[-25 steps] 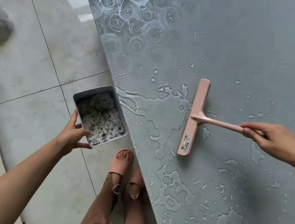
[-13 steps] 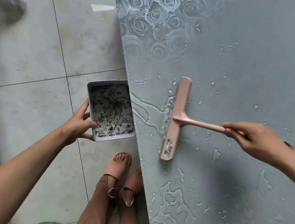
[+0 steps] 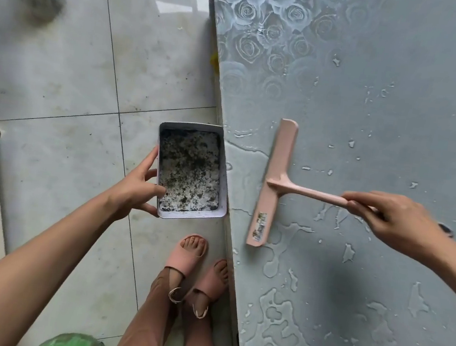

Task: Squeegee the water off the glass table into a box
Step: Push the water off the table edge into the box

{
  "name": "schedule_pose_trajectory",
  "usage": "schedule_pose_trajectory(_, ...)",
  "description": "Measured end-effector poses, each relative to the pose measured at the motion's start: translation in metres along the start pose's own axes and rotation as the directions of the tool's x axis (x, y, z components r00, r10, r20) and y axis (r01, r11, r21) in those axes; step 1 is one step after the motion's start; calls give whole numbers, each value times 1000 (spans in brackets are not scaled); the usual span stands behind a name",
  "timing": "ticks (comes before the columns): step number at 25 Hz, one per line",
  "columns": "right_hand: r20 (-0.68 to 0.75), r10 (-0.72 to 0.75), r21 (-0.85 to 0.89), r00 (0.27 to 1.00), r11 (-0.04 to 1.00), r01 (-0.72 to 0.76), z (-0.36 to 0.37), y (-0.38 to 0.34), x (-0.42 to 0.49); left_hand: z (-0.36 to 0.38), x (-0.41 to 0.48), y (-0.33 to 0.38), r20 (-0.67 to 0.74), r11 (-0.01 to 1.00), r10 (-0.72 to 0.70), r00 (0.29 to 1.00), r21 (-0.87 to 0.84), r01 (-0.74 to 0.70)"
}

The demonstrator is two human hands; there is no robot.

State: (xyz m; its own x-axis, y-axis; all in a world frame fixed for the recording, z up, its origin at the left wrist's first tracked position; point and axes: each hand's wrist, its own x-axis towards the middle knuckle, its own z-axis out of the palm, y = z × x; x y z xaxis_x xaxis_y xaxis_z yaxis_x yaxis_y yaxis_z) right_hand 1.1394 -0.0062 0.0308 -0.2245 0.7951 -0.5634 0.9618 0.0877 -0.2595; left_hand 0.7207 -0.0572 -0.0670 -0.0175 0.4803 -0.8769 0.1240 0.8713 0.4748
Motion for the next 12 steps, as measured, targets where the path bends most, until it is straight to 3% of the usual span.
schedule_pose_trajectory(4,-2,-86,-33,996,996,86,2,-29,15,3,-4,3,-13,1000,2,1000,0,-2)
schedule_pose_trajectory(9,-12,2,-147,1000,989,-4,-27,-11,-6,6,-9,4,-16,1000,-13,1000,-22,12)
schedule_pose_trajectory(12,21,-43,-138,999,989,46,-12,-46,13,7,-11,4,-15,1000,-15,1000,-23,15)
